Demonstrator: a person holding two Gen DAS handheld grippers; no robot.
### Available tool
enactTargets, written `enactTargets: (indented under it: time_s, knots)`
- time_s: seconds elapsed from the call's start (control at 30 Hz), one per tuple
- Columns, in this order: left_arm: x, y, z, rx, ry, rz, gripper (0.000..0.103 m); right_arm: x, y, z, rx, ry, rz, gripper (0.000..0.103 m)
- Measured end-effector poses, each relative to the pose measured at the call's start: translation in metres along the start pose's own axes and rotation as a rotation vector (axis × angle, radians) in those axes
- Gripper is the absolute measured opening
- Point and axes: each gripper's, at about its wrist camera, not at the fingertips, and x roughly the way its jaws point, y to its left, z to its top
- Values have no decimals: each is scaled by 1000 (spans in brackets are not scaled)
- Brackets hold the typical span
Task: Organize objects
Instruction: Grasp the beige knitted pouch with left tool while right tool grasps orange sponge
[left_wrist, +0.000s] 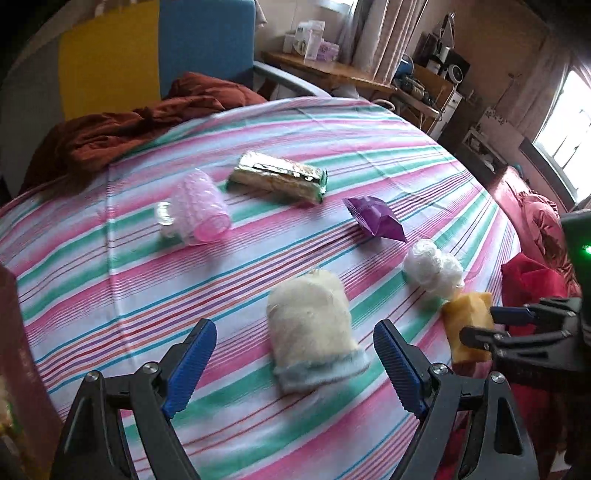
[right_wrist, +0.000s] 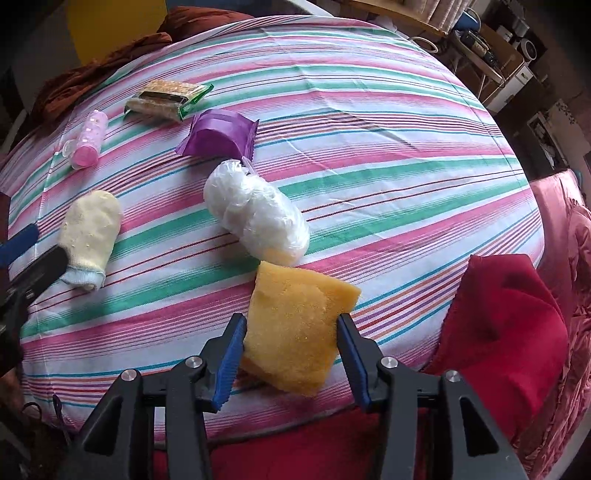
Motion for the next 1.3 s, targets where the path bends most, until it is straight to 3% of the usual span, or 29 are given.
enactTargets:
  time_s: [0.17,0.57,1.0,1.3]
  knots:
    - [37,4,7,-24,93,19,78,2,-11,1,1,-4,14,50]
    - [45,-6,-1,105,47,59,91,-2,-13,-1,-16,-10,46,50]
    - [42,-1,0,98,50,62,91,-7,-11,-7,-48,-7,59,50]
    - [41,-3,-2,99,45,84,80,-11,-14,-10,-66,-10,81,50]
